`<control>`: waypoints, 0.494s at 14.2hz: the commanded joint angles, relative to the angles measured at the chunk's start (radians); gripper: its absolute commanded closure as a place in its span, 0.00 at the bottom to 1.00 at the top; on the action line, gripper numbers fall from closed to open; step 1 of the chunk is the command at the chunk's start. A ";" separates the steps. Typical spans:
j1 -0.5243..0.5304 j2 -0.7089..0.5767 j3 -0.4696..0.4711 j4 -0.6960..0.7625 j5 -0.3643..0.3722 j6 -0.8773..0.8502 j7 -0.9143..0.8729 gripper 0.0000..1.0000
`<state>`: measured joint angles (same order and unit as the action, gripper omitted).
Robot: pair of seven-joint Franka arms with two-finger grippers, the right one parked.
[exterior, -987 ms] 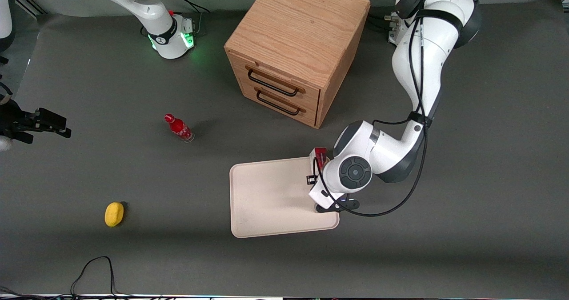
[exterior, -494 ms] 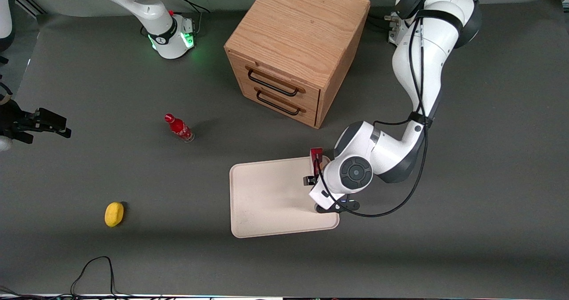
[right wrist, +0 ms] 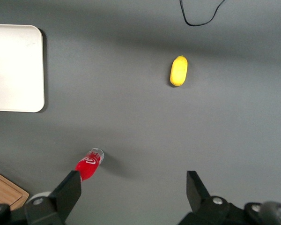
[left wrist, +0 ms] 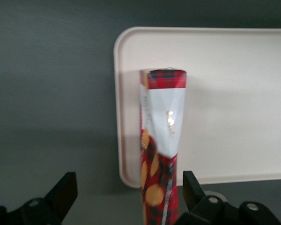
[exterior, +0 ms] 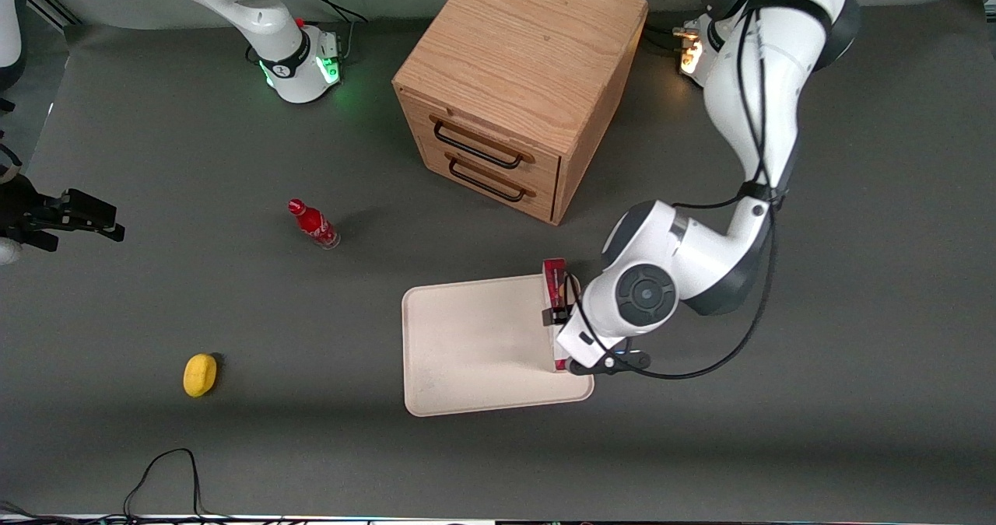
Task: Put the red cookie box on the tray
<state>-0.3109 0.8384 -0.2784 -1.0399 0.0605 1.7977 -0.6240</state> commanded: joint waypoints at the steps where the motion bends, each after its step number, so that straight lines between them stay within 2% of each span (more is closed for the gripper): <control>1: 0.062 -0.270 0.001 -0.288 0.002 -0.014 0.015 0.00; 5: 0.191 -0.517 0.002 -0.503 -0.001 -0.096 0.151 0.00; 7: 0.272 -0.632 0.004 -0.598 -0.001 -0.118 0.286 0.00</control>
<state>-0.1181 0.3693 -0.2743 -1.4527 0.0619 1.6713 -0.4558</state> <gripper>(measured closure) 0.000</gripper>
